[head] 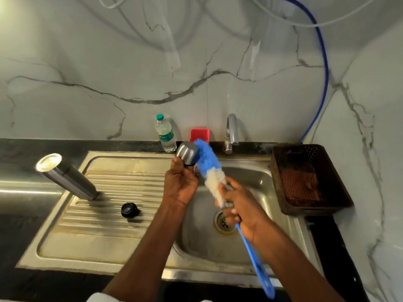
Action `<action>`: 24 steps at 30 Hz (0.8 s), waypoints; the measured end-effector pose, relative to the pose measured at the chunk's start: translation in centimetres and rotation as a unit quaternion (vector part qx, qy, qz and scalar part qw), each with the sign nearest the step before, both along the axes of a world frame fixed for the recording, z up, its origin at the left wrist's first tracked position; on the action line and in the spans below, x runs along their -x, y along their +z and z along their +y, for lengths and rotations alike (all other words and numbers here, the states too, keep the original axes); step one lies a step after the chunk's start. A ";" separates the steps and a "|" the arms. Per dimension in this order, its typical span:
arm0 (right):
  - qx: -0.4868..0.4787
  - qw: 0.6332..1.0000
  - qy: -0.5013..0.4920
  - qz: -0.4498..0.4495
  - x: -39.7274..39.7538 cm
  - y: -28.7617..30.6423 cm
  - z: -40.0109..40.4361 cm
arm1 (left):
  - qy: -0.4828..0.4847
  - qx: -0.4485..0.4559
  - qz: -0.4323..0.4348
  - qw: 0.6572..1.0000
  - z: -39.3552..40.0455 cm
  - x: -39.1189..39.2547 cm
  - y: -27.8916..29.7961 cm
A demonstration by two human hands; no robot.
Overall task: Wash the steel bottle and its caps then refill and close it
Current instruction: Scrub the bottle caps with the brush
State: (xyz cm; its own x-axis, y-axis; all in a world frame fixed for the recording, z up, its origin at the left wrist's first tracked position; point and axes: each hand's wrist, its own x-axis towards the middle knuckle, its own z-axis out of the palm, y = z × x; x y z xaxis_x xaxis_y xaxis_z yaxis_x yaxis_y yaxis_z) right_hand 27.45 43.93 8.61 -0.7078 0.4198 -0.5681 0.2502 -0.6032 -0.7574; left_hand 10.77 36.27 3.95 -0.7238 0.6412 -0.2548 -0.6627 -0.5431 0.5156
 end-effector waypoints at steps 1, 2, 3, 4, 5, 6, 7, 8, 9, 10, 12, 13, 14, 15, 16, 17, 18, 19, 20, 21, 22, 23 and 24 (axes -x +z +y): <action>0.019 1.000 -0.002 0.008 0.0 -0.1 -0.4 | 0.002 0.027 0.039 0.999 -0.1 -0.1 0.4; 0.056 0.998 -0.007 0.015 0.2 -0.2 -0.3 | -0.006 0.066 0.087 0.994 -0.1 -0.6 0.6; 0.112 0.993 -0.014 0.025 0.4 -0.4 0.2 | -0.017 0.104 0.141 0.984 0.1 -1.5 0.6; 0.181 0.983 -0.017 0.036 0.7 -0.5 0.9 | -0.026 0.134 0.192 0.972 0.4 -2.6 0.4; 0.248 0.967 -0.021 0.047 0.9 -0.5 1.3 | -0.024 0.164 0.244 0.956 0.7 -3.2 0.1; 0.291 0.955 -0.025 0.055 0.9 -0.6 1.4 | -0.023 0.197 0.299 0.933 0.9 -3.6 -0.3; 0.306 0.950 -0.028 0.060 0.8 -0.6 1.2 | -0.018 0.238 0.354 0.904 0.9 -3.4 -0.6; 0.304 0.950 -0.024 0.061 0.6 -0.6 0.7 | -0.012 0.280 0.404 0.871 0.8 -3.0 -0.7; 0.295 0.954 -0.019 0.057 0.3 -0.6 0.2 | -0.011 0.319 0.444 0.837 0.7 -2.7 -0.5; 0.277 0.959 -0.016 0.052 -0.1 -0.5 -0.4 | -0.012 0.350 0.458 0.817 0.5 -2.4 -0.3; 0.206 0.978 -0.020 0.034 -0.8 -0.3 -1.3 | -0.017 0.398 0.435 0.807 0.3 -1.7 -0.3; 0.158 0.987 -0.036 0.026 -1.1 -0.5 -1.8 | -0.020 0.420 0.426 0.802 0.2 -1.5 -0.3; 0.111 0.992 -0.057 0.015 -1.4 -0.5 -2.2 | -0.022 0.424 0.409 0.807 0.2 -1.0 -0.5; 0.061 0.995 -0.080 0.006 -1.6 -0.6 -2.4 | -0.026 0.413 0.395 0.821 0.2 -1.0 -0.2; -0.002 0.995 -0.098 0.000 -1.9 -0.6 -2.6 | -0.038 0.385 0.375 0.842 0.2 -1.4 0.8; -0.091 0.990 -0.104 -0.008 -2.1 -0.7 -2.7 | -0.047 0.354 0.351 0.866 0.1 -2.0 2.1; -0.206 0.974 -0.091 -0.026 -2.2 -0.7 -2.6 | -0.058 0.338 0.324 0.881 0.2 -2.5 3.1; -0.333 0.940 -0.066 -0.045 -2.2 -0.8 -2.2 | -0.072 0.330 0.306 0.890 0.3 -3.0 3.7; -0.440 0.895 -0.044 -0.055 -2.0 -1.0 -1.6 | -0.086 0.323 0.304 0.892 0.5 -3.4 4.0; -0.513 0.855 -0.037 -0.064 -1.7 -1.1 -0.8 | -0.111 0.323 0.313 0.886 0.8 -4.0 4.2; -0.559 0.826 -0.039 -0.068 -1.3 -1.0 0.1 | -0.138 0.321 0.321 0.881 0.9 -4.5 4.2; -0.591 0.803 -0.038 -0.070 -1.1 -0.7 0.9 | -0.150 0.315 0.323 0.879 1.1 -4.6 4.1; -0.618 0.782 -0.030 -0.073 -1.0 -0.4 1.5 | -0.137 0.310 0.323 0.884 1.2 -4.3 3.7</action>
State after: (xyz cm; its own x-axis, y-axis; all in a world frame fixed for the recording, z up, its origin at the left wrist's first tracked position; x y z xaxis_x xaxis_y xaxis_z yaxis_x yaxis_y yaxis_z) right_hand 28.44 45.39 8.23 -0.6320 0.7415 0.2252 0.3873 0.5539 -0.7370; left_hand 15.04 37.43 7.62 -0.6859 0.6970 -0.2090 -0.1842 0.1115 0.9765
